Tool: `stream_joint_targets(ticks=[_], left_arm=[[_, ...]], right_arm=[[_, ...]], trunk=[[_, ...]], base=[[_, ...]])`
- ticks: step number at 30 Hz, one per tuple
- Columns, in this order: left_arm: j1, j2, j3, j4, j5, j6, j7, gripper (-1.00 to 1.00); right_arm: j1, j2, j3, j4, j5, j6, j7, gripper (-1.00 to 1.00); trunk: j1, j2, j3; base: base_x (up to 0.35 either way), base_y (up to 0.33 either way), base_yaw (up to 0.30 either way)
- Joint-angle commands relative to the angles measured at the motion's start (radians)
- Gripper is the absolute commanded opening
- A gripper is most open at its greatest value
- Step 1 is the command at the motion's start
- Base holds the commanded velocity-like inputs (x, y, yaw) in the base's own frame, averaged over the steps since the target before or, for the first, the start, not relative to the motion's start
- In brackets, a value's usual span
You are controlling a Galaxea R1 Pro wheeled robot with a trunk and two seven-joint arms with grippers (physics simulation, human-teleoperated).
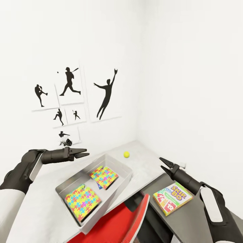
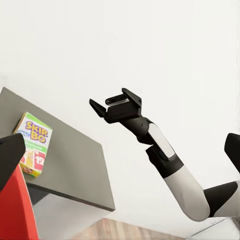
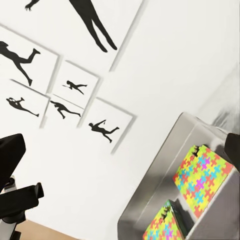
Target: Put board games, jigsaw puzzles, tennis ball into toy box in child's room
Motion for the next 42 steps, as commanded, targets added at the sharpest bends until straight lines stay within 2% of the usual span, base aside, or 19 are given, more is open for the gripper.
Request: stream_joint_targets(ticks=[1, 18, 25, 42], left_arm=[[0.0, 0.001, -0.001, 0.0, 0.001, 0.011, -0.003, 1.0], [-0.001, 0.001, -0.002, 0.0, 0.001, 0.011, -0.003, 1.0], [-0.001, 0.001, -0.002, 0.0, 0.001, 0.011, -0.003, 1.0], [0.0, -0.001, -0.002, 0.0, 0.001, 0.009, -0.003, 1.0]], right_arm=[[-0.001, 0.0, -0.001, 0.001, 0.0, 0.006, 0.002, 1.0], [-0.001, -0.001, -0.007, 0.04, 0.0, 0.004, 0.002, 1.0], [-0.001, -0.001, -0.025, 0.048, 0.0, 0.003, 0.002, 1.0], [-0.001, -0.001, -0.031, 0.064, 0.0, 0.003, 0.0, 1.0]], trunk=[[0.0, -0.001, 0.001], [0.0, -0.001, 0.021], [0.0, -0.001, 0.028], [0.0, -0.001, 0.046]], base=[[-0.146, 0.0, -0.219], [-0.138, 0.0, -0.221], [-0.106, 0.0, -0.229], [-0.012, 0.0, -0.229]])
